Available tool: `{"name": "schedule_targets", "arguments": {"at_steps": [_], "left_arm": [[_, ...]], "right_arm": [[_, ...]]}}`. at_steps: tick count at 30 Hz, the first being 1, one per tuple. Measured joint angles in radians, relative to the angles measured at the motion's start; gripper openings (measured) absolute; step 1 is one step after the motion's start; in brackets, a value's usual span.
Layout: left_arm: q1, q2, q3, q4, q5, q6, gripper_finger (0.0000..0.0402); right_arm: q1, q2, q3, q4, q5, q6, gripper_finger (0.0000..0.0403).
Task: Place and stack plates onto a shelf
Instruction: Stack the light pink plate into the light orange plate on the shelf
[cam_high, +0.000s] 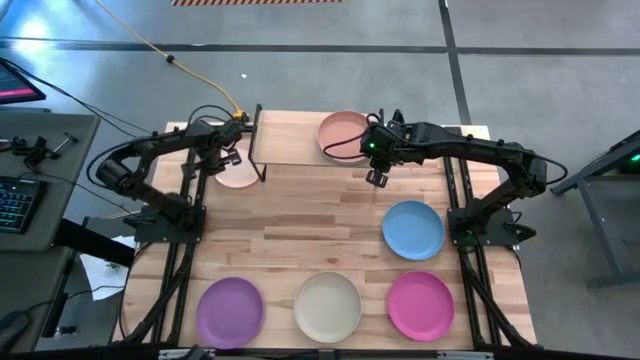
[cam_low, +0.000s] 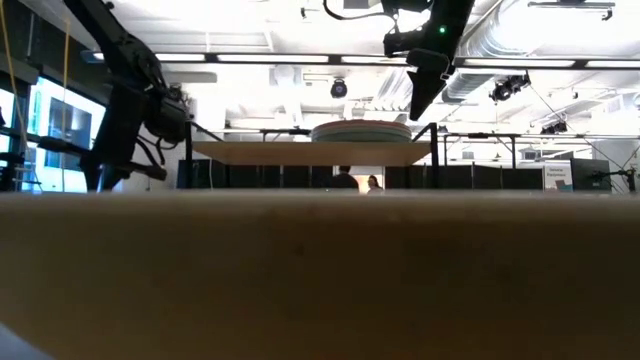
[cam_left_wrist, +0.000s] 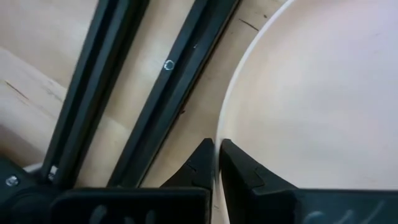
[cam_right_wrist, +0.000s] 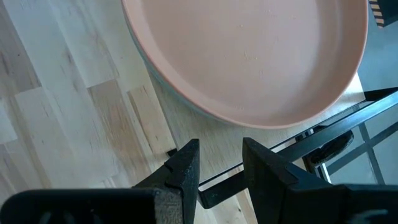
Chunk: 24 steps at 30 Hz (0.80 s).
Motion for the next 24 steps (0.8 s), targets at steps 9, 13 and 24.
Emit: {"name": "schedule_targets", "arguments": {"at_steps": [9,13,24], "left_arm": [[0.000,-0.147,0.000,-0.113,-0.051,-0.012,0.0002],[0.000,-0.214,0.000,-0.144,-0.080,-0.016,0.0001],[0.000,-0.374,0.000,-0.180,-0.114,0.030,0.0000]], "right_arm": [[0.000,0.000,0.000,0.000,0.000,0.000,0.0103],[0.000,0.000,0.000,0.000,0.000,0.000,0.0103],[0.000,0.000,0.000,0.000,0.000,0.000,0.0103]]}}
